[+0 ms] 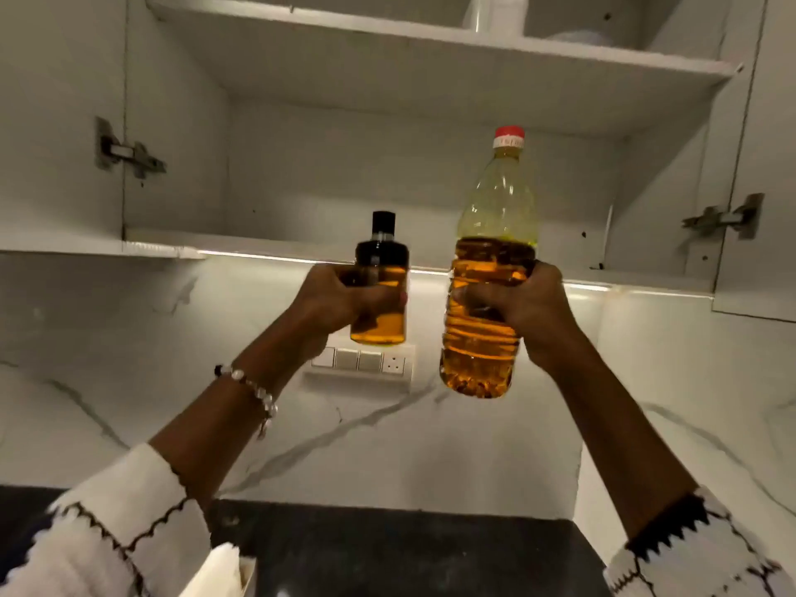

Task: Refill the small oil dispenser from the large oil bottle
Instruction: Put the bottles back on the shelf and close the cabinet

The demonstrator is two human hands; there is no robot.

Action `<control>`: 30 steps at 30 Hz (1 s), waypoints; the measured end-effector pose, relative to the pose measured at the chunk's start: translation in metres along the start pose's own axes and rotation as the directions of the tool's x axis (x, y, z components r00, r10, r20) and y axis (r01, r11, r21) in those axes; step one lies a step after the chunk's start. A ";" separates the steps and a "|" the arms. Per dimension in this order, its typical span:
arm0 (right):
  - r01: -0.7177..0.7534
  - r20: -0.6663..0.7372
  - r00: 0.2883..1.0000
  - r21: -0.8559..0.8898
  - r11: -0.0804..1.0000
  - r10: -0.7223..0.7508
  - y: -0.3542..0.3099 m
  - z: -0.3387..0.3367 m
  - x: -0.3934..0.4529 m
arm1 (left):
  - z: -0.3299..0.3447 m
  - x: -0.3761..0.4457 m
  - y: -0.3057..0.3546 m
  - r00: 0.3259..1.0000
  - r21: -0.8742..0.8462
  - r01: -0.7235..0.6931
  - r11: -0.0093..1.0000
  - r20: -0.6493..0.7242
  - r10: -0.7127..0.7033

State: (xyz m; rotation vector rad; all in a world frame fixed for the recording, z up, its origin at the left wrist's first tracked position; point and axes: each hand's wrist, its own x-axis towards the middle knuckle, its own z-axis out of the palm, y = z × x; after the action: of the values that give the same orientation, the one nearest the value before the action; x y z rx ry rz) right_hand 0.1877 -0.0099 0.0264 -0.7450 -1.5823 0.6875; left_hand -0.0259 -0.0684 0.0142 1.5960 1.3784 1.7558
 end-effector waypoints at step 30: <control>0.062 -0.047 0.997 -0.049 0.997 -0.064 0.002 0.042 0.257 | 0.029 0.242 0.008 0.984 0.075 0.150 0.986 -0.104 -0.142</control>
State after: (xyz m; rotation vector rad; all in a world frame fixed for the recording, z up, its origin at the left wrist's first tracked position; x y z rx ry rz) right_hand 0.1208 0.1917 0.1766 -0.7380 -1.5756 0.5835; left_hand -0.0625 0.1351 0.1430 1.4262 1.5912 1.7310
